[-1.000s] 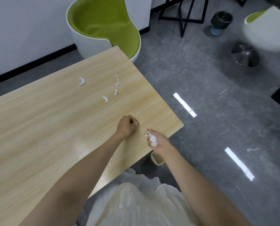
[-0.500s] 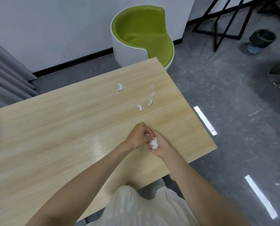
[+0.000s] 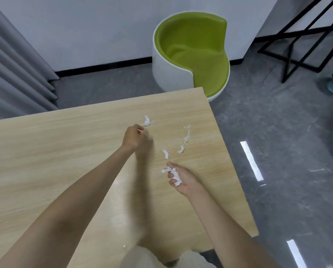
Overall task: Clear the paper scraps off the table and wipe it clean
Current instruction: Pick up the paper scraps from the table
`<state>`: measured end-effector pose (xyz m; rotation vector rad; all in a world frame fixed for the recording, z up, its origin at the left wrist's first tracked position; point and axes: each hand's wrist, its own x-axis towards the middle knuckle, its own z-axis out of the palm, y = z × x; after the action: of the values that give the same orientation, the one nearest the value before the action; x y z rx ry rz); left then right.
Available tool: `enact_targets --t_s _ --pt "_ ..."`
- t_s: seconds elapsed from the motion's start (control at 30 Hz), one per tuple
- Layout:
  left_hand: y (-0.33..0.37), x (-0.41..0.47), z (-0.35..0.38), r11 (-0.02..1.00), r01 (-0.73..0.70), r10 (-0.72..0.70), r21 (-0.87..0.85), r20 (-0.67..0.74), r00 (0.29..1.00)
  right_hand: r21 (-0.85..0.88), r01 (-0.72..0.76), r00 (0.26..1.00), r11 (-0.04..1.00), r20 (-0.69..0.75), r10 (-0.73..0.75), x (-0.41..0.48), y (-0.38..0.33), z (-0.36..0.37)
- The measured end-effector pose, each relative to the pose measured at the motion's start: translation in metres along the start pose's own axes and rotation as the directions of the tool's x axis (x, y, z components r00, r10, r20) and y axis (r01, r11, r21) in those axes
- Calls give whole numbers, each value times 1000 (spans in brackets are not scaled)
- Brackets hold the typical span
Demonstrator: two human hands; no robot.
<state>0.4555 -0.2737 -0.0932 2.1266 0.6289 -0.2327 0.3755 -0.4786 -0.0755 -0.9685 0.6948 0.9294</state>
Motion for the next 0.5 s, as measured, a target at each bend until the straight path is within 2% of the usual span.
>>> enact_targets --t_s 0.2,0.3,0.37,0.43,0.5 --pt "17 55 18 983 88 -72 164 -103 992 -86 -35 999 996 20 37 28 -39 -8" --pt "17 65 27 977 53 -30 206 -111 993 -124 -58 997 991 32 63 37 -50 -10" --pt "9 66 27 989 33 -15 146 -124 992 -159 -67 997 985 29 72 41 -53 -11" --pt "1 64 25 998 -23 35 65 -192 981 -181 -84 996 980 26 90 44 -55 -12" --pt "4 56 20 991 -67 95 119 -250 963 -175 -96 994 980 35 104 46 -57 -11"
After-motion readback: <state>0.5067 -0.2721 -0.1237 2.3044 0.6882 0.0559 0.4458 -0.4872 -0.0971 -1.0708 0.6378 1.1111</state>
